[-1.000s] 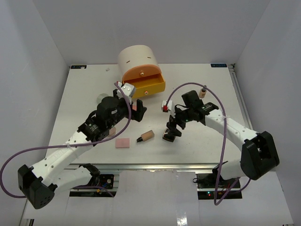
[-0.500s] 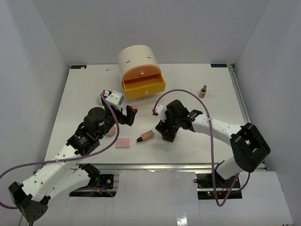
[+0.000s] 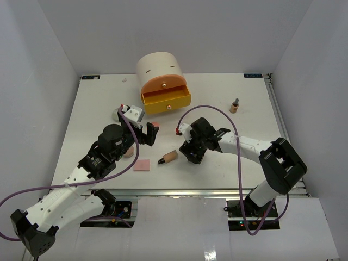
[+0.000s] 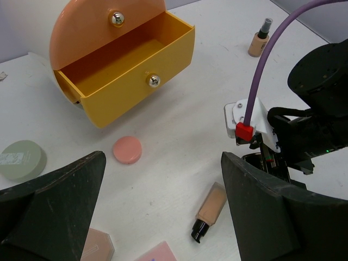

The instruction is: Organize the makeup

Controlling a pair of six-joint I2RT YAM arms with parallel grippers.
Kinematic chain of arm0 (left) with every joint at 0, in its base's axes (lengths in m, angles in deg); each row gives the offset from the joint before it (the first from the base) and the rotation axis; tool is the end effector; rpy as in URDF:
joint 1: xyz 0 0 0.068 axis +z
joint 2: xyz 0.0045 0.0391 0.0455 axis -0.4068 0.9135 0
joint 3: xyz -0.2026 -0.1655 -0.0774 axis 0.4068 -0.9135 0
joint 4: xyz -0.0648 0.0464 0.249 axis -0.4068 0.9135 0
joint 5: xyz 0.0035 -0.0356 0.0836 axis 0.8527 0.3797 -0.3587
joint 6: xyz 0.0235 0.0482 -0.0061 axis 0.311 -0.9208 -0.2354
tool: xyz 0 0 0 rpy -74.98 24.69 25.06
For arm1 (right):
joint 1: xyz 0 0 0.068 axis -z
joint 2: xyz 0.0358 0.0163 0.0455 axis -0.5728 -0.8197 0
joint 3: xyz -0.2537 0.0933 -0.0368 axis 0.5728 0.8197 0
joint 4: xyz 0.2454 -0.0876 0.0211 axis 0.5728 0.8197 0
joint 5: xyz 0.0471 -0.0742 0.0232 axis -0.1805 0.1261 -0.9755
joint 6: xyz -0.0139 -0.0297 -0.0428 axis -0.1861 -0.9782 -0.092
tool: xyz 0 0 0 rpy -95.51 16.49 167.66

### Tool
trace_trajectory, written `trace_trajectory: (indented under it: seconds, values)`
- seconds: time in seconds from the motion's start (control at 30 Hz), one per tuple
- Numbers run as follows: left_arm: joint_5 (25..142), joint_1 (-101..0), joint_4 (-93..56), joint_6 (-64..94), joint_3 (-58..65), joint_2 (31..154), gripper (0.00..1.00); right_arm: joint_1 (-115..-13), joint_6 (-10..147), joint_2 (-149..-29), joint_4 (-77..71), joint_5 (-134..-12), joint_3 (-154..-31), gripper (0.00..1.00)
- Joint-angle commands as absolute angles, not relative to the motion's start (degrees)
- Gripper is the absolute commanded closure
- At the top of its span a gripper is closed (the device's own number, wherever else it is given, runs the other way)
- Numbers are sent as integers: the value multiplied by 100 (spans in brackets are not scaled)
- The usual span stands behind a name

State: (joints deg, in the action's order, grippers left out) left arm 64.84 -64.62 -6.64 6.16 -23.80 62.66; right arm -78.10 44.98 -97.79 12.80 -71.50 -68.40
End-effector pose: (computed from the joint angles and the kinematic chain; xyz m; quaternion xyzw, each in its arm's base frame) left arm 0.1472 -0.1178 0.3373 0.1961 0.7443 -0.1665 0.6163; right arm 0.2244 0.2156 0.1830 -0.4904 0.8163 0.1188 0.2814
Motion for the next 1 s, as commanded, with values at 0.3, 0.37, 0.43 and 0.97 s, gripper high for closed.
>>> trace_trajectory:
  seconds: [0.3,0.37,0.43,0.97]
  values:
    - [6405,-6441,-800,547,-2404,6230,2,-7871,4184,-10085,1154,-6829,-6668,9]
    - [6405,-6436,-795,547,-2409,6230,2,-7876,4057,-10059,1170,-6727,-6662,17]
    - [6405,-6443,-802,547,-2402,6230,2,-7901,3701,-10012,1228,-6572,-6669,26]
    - [6310,-6408,-831,530,-2430,6191,2,-7687,2296,-9529,2049,-6797,-8827,89]
